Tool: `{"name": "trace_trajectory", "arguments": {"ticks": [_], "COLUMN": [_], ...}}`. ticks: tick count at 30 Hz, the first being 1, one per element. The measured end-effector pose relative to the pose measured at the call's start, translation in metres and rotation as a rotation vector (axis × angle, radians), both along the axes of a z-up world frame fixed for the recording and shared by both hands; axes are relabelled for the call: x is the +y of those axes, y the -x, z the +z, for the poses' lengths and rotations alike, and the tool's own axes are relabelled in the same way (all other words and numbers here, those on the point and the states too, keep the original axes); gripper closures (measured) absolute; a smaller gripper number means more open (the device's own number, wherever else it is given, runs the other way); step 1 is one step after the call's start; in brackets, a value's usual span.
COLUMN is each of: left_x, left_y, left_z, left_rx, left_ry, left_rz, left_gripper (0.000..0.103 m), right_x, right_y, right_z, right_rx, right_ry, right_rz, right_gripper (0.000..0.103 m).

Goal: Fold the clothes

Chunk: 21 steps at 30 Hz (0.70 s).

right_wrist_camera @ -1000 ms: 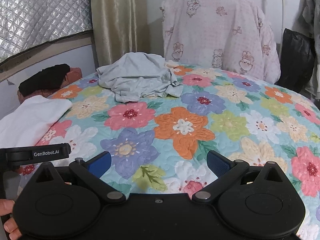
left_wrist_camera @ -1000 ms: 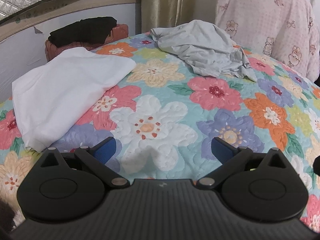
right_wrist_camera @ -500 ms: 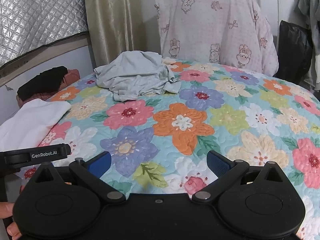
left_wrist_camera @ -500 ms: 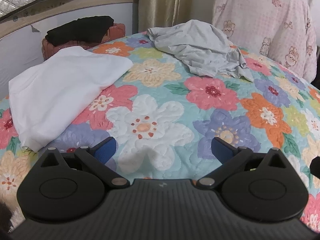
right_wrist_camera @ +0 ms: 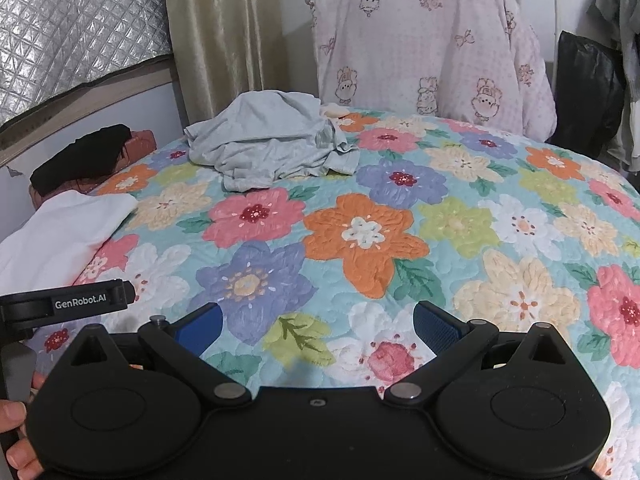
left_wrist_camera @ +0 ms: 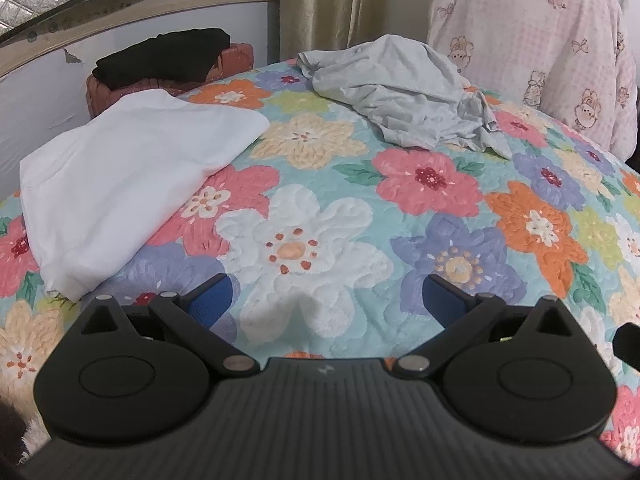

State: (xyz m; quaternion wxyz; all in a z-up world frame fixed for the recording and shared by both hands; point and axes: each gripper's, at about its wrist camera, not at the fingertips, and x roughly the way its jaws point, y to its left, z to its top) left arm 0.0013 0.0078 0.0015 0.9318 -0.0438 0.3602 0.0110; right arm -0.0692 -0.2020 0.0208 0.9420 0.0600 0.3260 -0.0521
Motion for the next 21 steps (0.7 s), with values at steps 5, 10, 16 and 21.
{"name": "trace_trajectory", "arguments": {"ticks": [5, 10, 16, 21], "left_x": [0.001, 0.003, 0.002, 0.002], "left_y": [0.000, -0.001, -0.001, -0.001], "left_z": [-0.001, -0.002, -0.003, -0.002], "left_rx": [0.007, 0.019, 0.027, 0.021], "left_ry": [0.004, 0.005, 0.002, 0.013], "left_rz": [0.002, 0.009, 0.010, -0.001], "left_gripper": [0.000, 0.000, 0.000, 0.000], "right_x": [0.000, -0.001, -0.001, -0.001], "right_y": [-0.001, -0.003, -0.005, -0.006], "right_z": [-0.001, -0.003, -0.007, -0.012], "right_rx": [0.008, 0.024, 0.040, 0.047], "right_ry": [-0.002, -0.010, -0.011, -0.013], "right_rz": [-0.003, -0.007, -0.006, 0.026], "right_gripper": [0.000, 0.000, 0.000, 0.000]}}
